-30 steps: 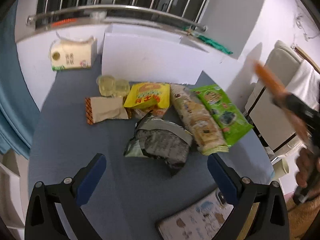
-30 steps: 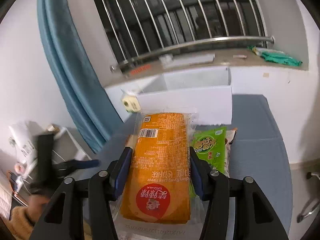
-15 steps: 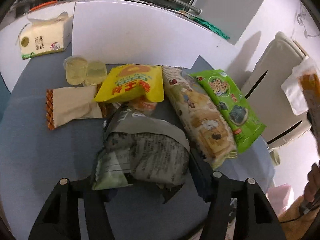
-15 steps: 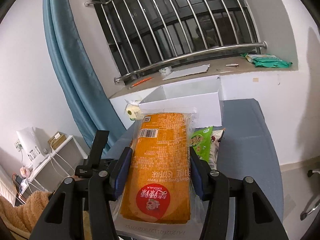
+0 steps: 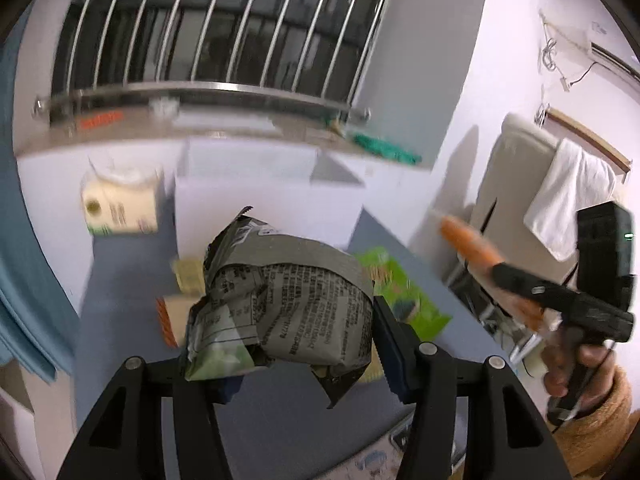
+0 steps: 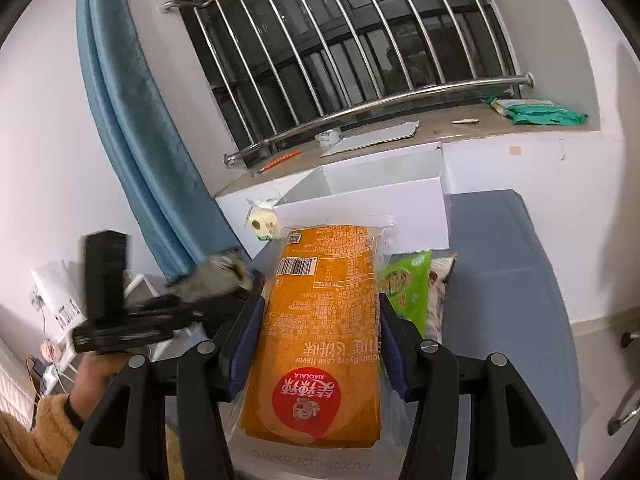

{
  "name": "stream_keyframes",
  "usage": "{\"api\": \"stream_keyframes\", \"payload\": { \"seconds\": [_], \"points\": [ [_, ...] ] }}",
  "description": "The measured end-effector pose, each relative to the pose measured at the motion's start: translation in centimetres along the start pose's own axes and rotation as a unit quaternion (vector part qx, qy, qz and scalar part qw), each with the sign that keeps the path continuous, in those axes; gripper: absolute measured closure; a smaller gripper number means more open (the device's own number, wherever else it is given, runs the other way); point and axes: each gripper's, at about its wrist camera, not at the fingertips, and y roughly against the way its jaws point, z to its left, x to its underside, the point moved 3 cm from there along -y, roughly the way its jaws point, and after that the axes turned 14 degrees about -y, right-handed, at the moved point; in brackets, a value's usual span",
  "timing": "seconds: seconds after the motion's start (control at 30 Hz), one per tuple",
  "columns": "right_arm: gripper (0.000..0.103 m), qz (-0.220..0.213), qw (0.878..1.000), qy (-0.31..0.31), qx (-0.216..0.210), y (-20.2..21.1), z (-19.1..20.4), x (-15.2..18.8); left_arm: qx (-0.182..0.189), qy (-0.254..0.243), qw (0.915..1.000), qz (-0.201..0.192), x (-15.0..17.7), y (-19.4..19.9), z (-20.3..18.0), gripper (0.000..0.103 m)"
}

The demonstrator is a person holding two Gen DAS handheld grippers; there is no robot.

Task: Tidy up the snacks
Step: 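Place the orange bag in the box while the left gripper drops the foil pack in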

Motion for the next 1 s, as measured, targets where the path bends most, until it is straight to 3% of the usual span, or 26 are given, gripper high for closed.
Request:
{"api": "stream_keyframes", "payload": {
  "seconds": [0.13, 0.27, 0.37, 0.5, 0.67, 0.7, 0.73, 0.77, 0.83, 0.93, 1.0],
  "points": [
    [0.044, -0.010, 1.000, -0.009, 0.007, -2.6, -0.3, -3.5, -0.011, -0.012, 0.9996, -0.023, -3.7, -0.5, 1.3, 0.043],
    [0.044, -0.032, 0.999, 0.002, 0.041, -5.9, -0.4, -8.5, -0.010, -0.010, 0.9994, -0.031, -7.7, -3.4, 4.1, 0.043],
    [0.044, -0.033, 0.997, 0.011, 0.069, -9.1, -0.6, -12.1, 0.001, 0.002, 0.9999, -0.017, -10.6, -6.5, 6.8, 0.043],
    [0.044, -0.018, 0.995, 0.027, 0.098, -13.7, -0.9, -16.1, -0.017, -0.020, 0.9996, 0.013, -14.1, -11.1, 9.7, 0.043],
    [0.043, 0.004, 0.991, 0.026, 0.133, -18.6, -2.1, -19.7, -0.035, -0.031, 0.9976, 0.050, -15.9, -16.1, 11.9, 0.039],
    [0.041, 0.009, 0.991, 0.024, 0.134, -19.2, -2.4, -20.1, -0.036, -0.028, 0.9972, 0.059, -16.0, -16.9, 12.2, 0.036],
    [0.030, 0.014, 0.990, 0.022, 0.139, -20.1, -2.7, -20.6, -0.047, -0.024, 0.9962, 0.069, -16.1, -17.7, 12.7, 0.029],
    [0.010, 0.020, 0.989, 0.022, 0.143, -20.5, -2.9, -20.7, -0.066, -0.014, 0.9943, 0.082, -16.2, -18.6, 13.4, 0.004],
    [0.000, 0.019, 0.986, 0.025, 0.163, -21.2, -3.4, -21.0, -0.081, 0.002, 0.9923, 0.094, -15.9, -19.0, 14.1, 0.000],
    [0.000, 0.007, 0.986, 0.021, 0.166, -20.4, -3.8, -21.2, -0.071, 0.019, 0.9932, 0.090, -15.0, -18.4, 14.1, 0.000],
    [0.000, -0.002, 0.989, 0.017, 0.146, -19.3, -3.7, -21.2, -0.085, -0.004, 0.9923, 0.089, -14.7, -17.5, 13.3, 0.000]
  ]
}}
